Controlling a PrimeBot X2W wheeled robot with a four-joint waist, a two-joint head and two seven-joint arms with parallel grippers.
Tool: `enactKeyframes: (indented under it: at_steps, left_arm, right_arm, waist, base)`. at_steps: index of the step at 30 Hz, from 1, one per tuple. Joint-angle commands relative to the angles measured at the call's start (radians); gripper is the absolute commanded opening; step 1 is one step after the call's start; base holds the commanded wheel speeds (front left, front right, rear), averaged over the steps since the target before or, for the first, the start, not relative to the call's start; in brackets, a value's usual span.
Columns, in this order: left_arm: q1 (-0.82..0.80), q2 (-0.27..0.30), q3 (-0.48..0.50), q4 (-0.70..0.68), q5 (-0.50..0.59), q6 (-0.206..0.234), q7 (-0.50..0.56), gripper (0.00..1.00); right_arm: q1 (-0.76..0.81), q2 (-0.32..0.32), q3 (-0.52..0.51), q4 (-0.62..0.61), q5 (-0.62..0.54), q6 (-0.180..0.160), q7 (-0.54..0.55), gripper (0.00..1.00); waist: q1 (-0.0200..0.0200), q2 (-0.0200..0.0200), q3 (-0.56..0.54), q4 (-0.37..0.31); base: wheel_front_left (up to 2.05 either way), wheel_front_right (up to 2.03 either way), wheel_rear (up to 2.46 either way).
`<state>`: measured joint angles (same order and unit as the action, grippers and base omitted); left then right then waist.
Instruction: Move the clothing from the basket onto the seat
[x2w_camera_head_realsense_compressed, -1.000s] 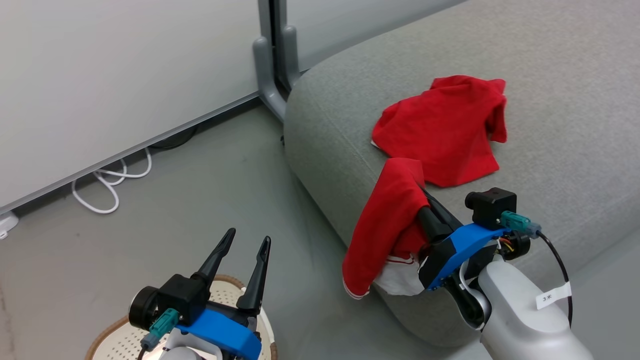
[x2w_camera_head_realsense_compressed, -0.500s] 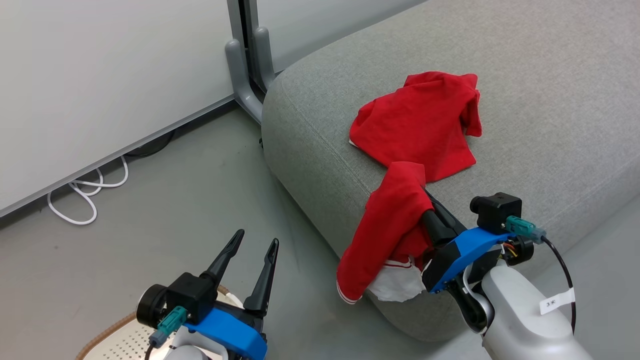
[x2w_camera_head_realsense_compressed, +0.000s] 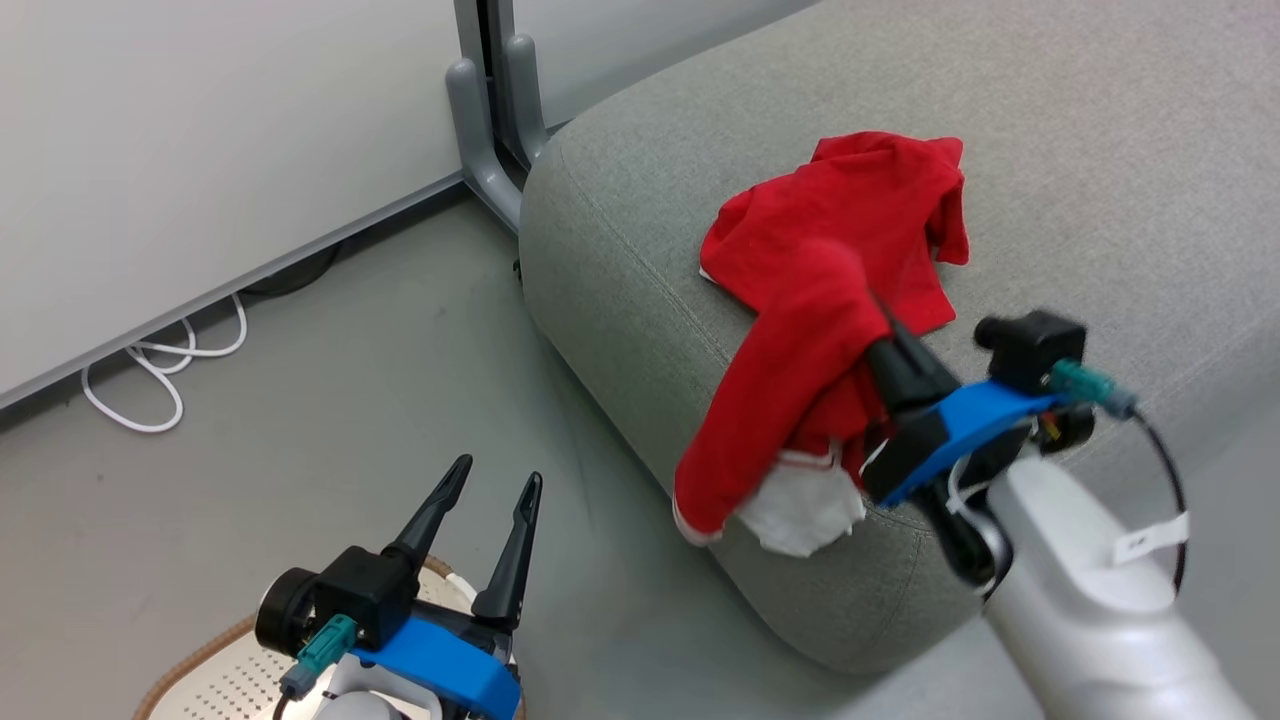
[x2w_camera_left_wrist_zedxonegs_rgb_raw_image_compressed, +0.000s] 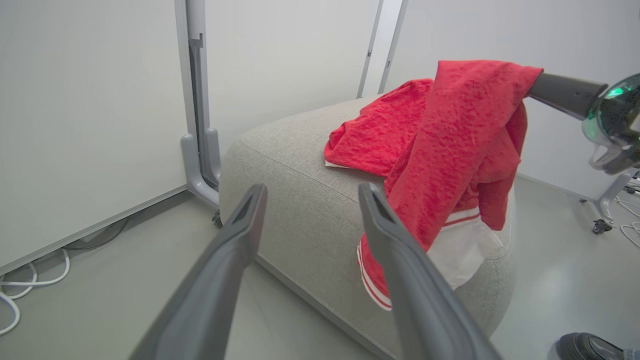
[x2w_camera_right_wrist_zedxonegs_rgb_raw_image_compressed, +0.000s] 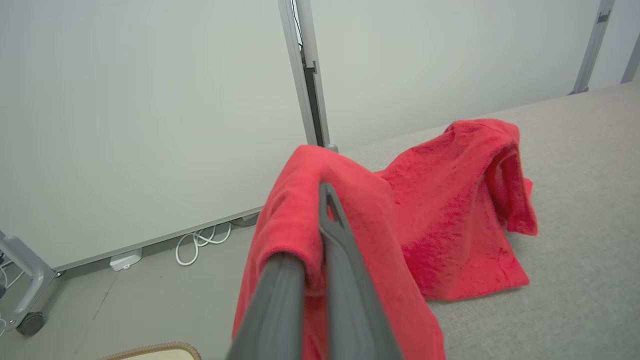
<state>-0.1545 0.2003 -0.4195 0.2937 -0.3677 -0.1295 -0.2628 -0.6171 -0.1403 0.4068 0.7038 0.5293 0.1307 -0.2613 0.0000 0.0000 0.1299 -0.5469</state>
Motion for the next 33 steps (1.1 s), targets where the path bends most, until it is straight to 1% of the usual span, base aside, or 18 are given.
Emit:
enactKeyframes:
  at_steps: [1,5,11,14,19,23,26,30,33]
  left_arm:
    - [0.000,0.008,0.007,-0.006,0.007,-0.001,-0.003,1.00]
    - [-0.015,0.016,0.008,-0.019,0.017,-0.001,-0.003,1.00]
    - [-0.051,0.031,-0.002,-0.038,0.037,-0.001,-0.003,1.00]
    - [-0.080,0.045,-0.013,-0.043,0.046,-0.001,-0.003,1.00]
    - [-0.128,0.077,-0.017,-0.055,0.057,-0.001,-0.003,1.00]
    - [-0.165,0.105,-0.034,-0.061,0.062,-0.001,-0.003,1.00]
    - [-0.197,0.125,-0.042,-0.071,0.067,-0.001,-0.003,1.00]
    - [-0.235,0.150,-0.057,-0.078,0.075,-0.001,-0.003,1.00]
    - [-0.259,0.157,-0.057,-0.081,0.079,-0.001,-0.002,1.00]
  right_arm:
    - [-0.035,-0.015,-0.016,-0.007,0.005,0.000,-0.002,0.00]
    - [-0.135,-0.054,-0.066,-0.026,-0.005,0.000,0.024,0.00]
    - [-0.271,-0.147,-0.126,-0.073,-0.047,0.000,0.075,0.00]
    - [-0.327,-0.197,-0.184,-0.093,-0.070,0.000,0.091,0.00]
    - [-0.388,-0.254,-0.298,-0.117,-0.091,0.000,0.085,0.00]
    - [-0.385,-0.293,-0.374,-0.102,-0.105,0.000,0.077,0.00]
    - [-0.343,-0.298,-0.405,-0.075,-0.123,0.000,0.060,0.00]
    - [-0.305,-0.284,-0.443,-0.024,-0.139,0.000,0.033,0.00]
    - [-0.288,-0.278,-0.472,0.004,-0.148,0.000,0.019,0.00]
  waist:
    - [0.0000,0.0000,0.012,-0.001]
    - [0.0000,0.0000,0.043,0.001]
    - [0.0000,0.0000,0.110,0.022]
    - [0.0000,0.0000,0.156,0.041]
    - [0.0000,0.0000,0.235,0.068]
    - [0.0000,0.0000,0.297,0.098]
    - [0.0000,0.0000,0.342,0.120]
    - [0.0000,0.0000,0.397,0.144]
    - [0.0000,0.0000,0.425,0.160]
  base:
    - [0.00,0.00,0.00]
    - [0.00,0.00,0.00]
    - [0.00,0.00,0.00]
    - [0.00,0.00,0.00]
    - [0.00,0.00,0.00]
    - [0.00,0.00,0.00]
    - [0.00,0.00,0.00]
    - [0.00,0.00,0.00]
    - [0.00,0.00,0.00]
